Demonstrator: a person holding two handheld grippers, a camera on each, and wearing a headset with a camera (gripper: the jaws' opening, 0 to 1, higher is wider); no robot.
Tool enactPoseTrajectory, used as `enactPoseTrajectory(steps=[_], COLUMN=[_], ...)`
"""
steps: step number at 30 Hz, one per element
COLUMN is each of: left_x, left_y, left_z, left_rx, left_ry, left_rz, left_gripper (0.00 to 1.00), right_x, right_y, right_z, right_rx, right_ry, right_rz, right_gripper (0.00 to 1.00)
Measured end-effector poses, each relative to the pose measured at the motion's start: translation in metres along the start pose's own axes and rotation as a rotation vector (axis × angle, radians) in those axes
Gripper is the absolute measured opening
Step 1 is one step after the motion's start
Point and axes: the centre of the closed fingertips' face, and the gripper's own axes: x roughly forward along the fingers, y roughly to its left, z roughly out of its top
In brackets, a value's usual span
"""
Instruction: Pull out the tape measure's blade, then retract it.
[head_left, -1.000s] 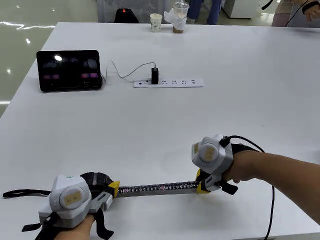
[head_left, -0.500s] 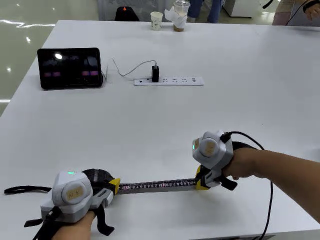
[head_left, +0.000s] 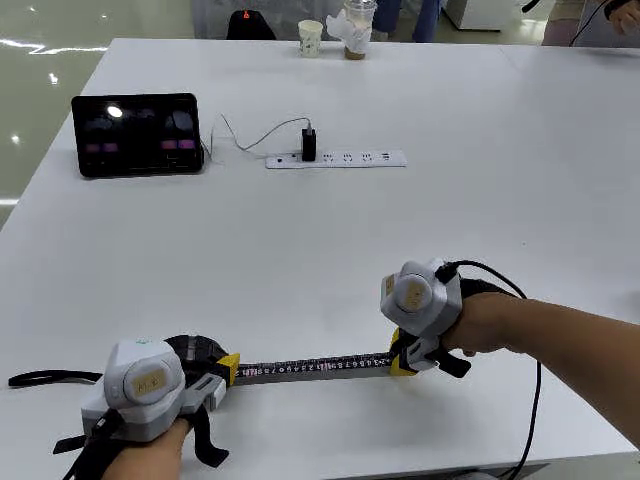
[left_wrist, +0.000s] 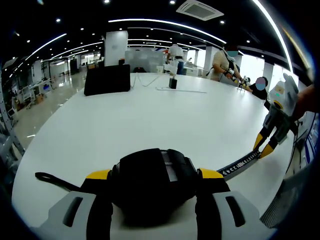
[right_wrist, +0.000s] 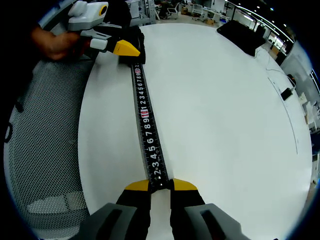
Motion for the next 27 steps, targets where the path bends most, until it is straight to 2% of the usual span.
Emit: enactPoseTrajectory(steps=[3,5,6,11,27], left_x=[0.0,-0.001,-0.001,-0.001,-0.001], left_y=[0.0,0.0,0.0,0.0,0.001], left_z=[0.0,0.0,0.0,0.0,0.0], left_rx=[-0.006,-0.007,-0.006,-0.006,-0.007], left_ry=[-0.002,-0.001,-0.003,-0.003,-0.001], left_rz=[-0.001,-0.003,-0.004,-0.005,-0.005], left_gripper=[0.62,0.61,0.61,0.61,0.62], right_x=[0.0,0.001,0.003,0.005,0.007], right_y=[0.0,0.003,0.003,0.004,0.004], right_z=[0.0,0.008,0.011,0.015,0.022], right_rx=[-0.003,0.019,0.018,-0.03,-0.006], right_ry=[0.001,-0.041,-0.046,-0.01,-0.009], right_rz=[-0.004,0.001,-0.003,-0.008,-0.012], right_gripper=[0.11,0.11,0.11,0.11,0.11])
